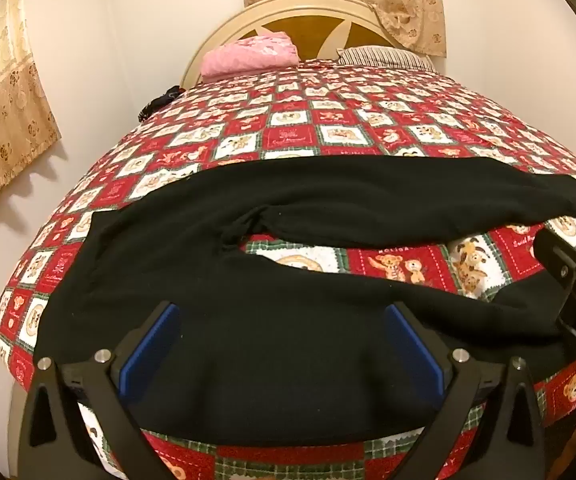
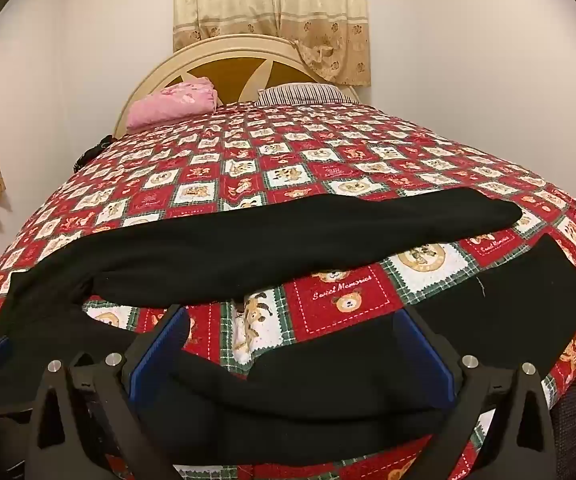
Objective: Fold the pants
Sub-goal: 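Lower both grippers onto the black pants waistband and close them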
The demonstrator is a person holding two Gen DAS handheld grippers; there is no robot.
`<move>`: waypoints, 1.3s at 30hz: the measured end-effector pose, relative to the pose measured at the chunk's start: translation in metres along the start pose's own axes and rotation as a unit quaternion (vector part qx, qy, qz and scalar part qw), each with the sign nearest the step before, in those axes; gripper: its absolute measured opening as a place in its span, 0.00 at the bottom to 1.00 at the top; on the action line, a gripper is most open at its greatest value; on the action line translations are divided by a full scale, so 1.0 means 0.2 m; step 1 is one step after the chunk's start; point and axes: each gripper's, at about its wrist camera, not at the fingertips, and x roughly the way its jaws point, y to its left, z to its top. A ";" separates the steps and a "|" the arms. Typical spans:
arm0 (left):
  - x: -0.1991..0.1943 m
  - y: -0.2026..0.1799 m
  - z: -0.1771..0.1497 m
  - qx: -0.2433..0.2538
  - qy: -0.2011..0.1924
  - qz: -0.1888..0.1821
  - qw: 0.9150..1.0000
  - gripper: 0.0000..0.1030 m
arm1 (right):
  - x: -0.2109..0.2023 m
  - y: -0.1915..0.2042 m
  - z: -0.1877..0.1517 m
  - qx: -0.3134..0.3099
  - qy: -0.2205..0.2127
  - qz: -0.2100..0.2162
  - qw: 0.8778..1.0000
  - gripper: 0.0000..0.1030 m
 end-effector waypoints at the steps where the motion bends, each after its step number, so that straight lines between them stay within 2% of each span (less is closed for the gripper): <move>1: 0.00 0.00 0.00 0.001 0.000 0.000 1.000 1.00 | 0.00 0.00 0.00 0.000 0.000 0.000 1.000 0.99; 8: 0.01 0.02 0.00 0.004 -0.001 -0.002 1.000 1.00 | 0.00 0.01 0.00 0.000 -0.002 -0.001 1.000 0.99; 21: 0.03 -0.08 -0.01 0.001 0.000 0.002 1.000 1.00 | 0.02 0.01 -0.01 0.001 0.002 -0.006 1.000 0.99; 35: 0.03 -0.03 -0.01 -0.009 0.011 -0.023 1.000 1.00 | 0.03 -0.02 0.00 0.004 0.005 -0.005 1.000 0.99; 39: 0.05 -0.01 -0.01 -0.011 0.020 -0.021 1.000 1.00 | 0.03 -0.02 0.01 0.004 0.005 -0.004 1.000 0.99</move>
